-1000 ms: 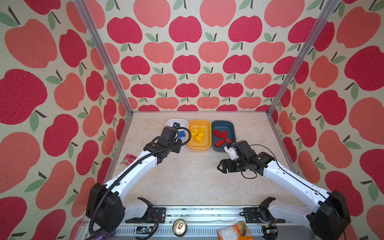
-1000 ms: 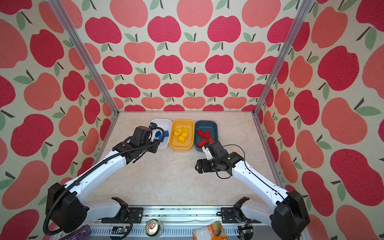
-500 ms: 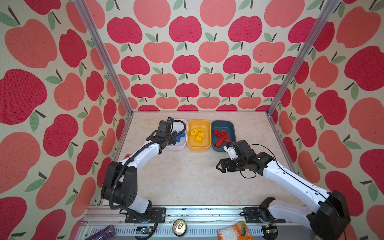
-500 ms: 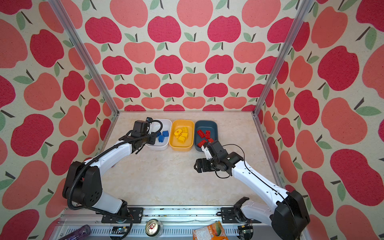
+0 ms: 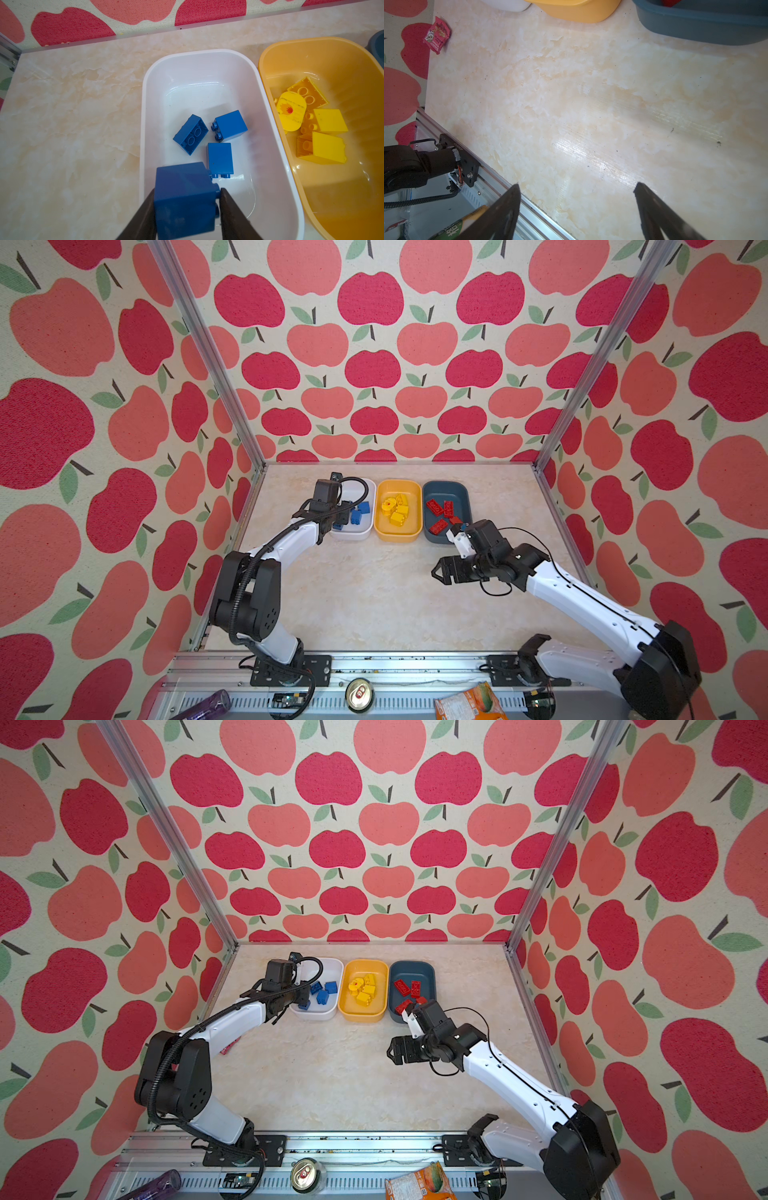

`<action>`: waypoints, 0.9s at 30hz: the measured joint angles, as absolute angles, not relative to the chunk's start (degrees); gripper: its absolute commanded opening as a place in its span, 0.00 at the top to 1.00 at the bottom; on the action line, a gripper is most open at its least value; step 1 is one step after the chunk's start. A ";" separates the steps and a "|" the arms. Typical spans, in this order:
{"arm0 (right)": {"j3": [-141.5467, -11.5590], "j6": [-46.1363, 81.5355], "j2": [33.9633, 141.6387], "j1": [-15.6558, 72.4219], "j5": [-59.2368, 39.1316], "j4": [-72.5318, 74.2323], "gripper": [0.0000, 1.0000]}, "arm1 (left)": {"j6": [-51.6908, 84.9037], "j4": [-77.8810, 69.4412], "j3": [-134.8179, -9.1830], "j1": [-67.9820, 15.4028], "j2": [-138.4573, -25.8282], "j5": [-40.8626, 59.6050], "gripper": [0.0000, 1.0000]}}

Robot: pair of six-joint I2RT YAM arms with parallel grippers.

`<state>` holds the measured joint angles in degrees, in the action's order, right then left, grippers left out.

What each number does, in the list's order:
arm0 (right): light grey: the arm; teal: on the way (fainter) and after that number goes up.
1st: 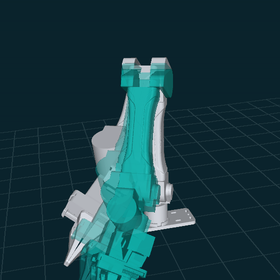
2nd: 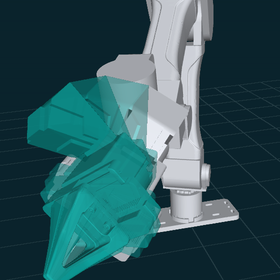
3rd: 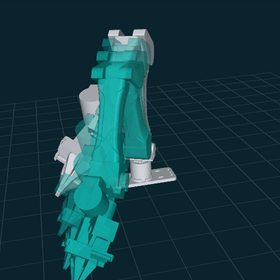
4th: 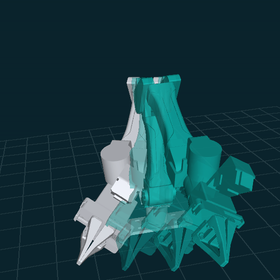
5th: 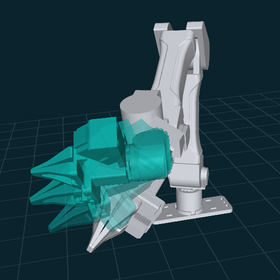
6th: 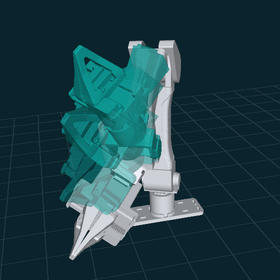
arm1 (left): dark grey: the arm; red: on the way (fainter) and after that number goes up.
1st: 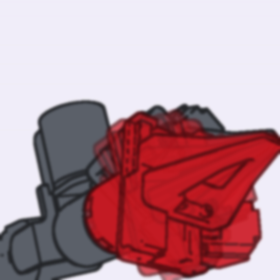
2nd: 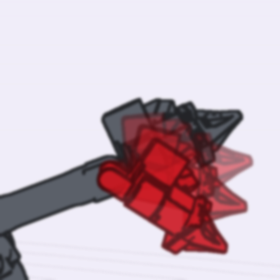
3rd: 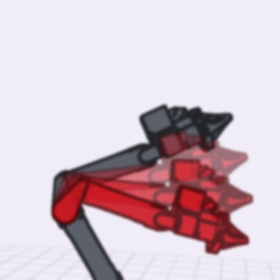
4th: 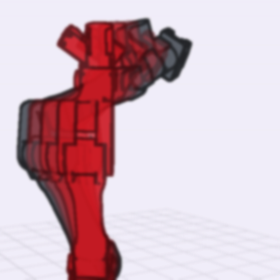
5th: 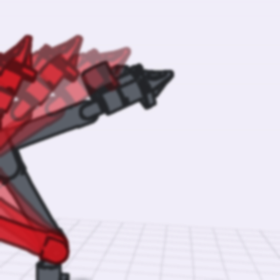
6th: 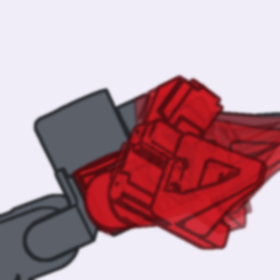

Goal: Sort the legos into containers by color

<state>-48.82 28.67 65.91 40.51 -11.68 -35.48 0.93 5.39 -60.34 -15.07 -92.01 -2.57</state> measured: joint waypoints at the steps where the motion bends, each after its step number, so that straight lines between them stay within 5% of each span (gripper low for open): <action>1: -48.88 28.67 65.91 40.51 -11.68 -35.46 0.11 | 0.93 5.28 -60.34 -15.07 -92.05 -2.57 0.47; 17: -48.97 28.62 65.91 40.49 -11.11 -35.64 0.11 | 2.33 4.10 -58.65 -15.03 -90.96 -2.52 0.23; 27: -52.27 23.09 67.00 34.92 -7.86 -35.38 0.01 | 5.43 2.83 -49.43 -15.03 -77.17 -2.57 0.09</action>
